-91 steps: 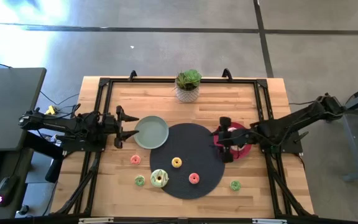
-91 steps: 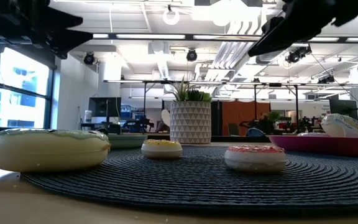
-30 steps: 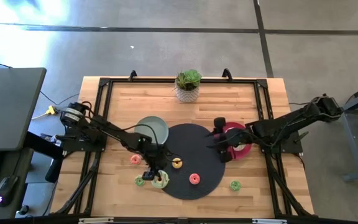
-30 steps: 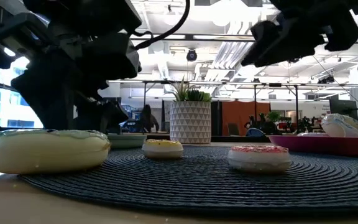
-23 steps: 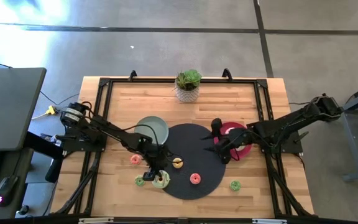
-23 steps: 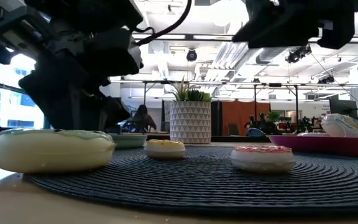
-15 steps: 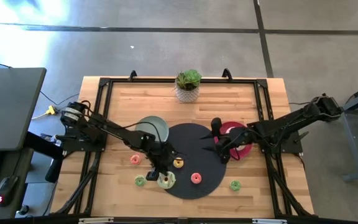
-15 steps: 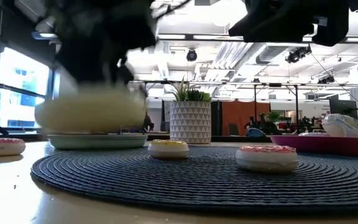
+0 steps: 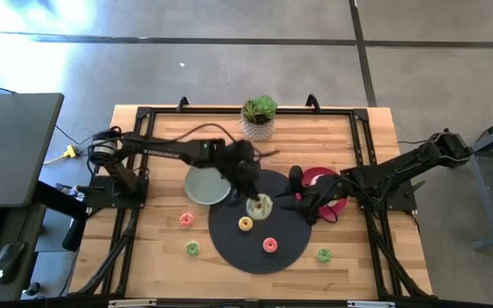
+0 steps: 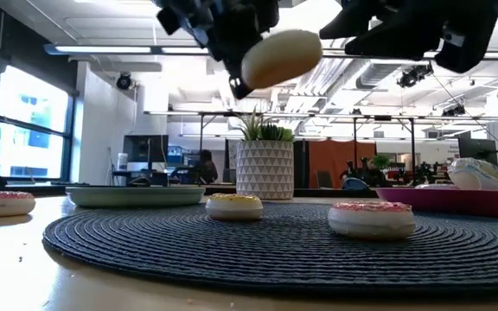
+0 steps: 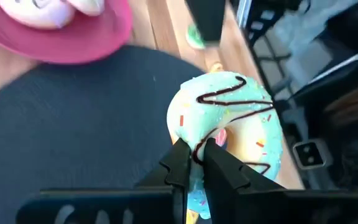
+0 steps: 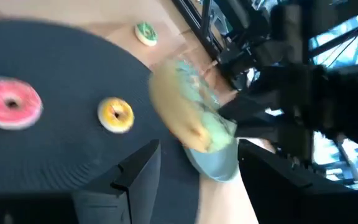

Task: Pick & Place donuts
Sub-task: Put the large blue donut on the red plate

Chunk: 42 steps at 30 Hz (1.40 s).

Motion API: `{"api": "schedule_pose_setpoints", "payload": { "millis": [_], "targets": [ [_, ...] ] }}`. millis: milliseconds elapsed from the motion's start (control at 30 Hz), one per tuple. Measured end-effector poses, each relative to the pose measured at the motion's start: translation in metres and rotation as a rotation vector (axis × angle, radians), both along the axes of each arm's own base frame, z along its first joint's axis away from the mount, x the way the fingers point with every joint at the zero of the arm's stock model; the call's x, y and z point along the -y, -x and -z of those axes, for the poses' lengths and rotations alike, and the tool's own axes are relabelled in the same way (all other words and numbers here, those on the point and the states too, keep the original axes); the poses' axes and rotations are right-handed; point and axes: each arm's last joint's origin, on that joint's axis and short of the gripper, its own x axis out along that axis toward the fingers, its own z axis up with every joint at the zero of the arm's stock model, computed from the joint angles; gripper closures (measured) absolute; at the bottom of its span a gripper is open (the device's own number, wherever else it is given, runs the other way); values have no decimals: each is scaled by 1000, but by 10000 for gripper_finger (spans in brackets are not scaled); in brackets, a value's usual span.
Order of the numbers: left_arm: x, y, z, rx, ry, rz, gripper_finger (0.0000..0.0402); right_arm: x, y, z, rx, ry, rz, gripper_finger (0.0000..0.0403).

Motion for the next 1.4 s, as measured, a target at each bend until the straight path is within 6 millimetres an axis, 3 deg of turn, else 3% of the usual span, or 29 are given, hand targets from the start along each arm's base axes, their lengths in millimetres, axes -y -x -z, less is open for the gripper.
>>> {"api": "schedule_pose_setpoints", "payload": {
  "millis": [267,700,900,1067,1400],
  "targets": [
    [-22,1,-1,1,14,-44,374,7,-1,0,18,216,45,199],
    [-24,-5,-4,54,23,-78,373,20,-16,7,31,131,-90,199],
    [-27,-4,-4,27,108,-73,373,19,-31,18,93,380,-163,202],
    [-27,-4,-3,10,121,-81,373,19,-35,19,115,448,-150,229],
    [-28,-4,-2,11,63,-122,373,19,-35,20,98,391,-148,313]
  ]
}}
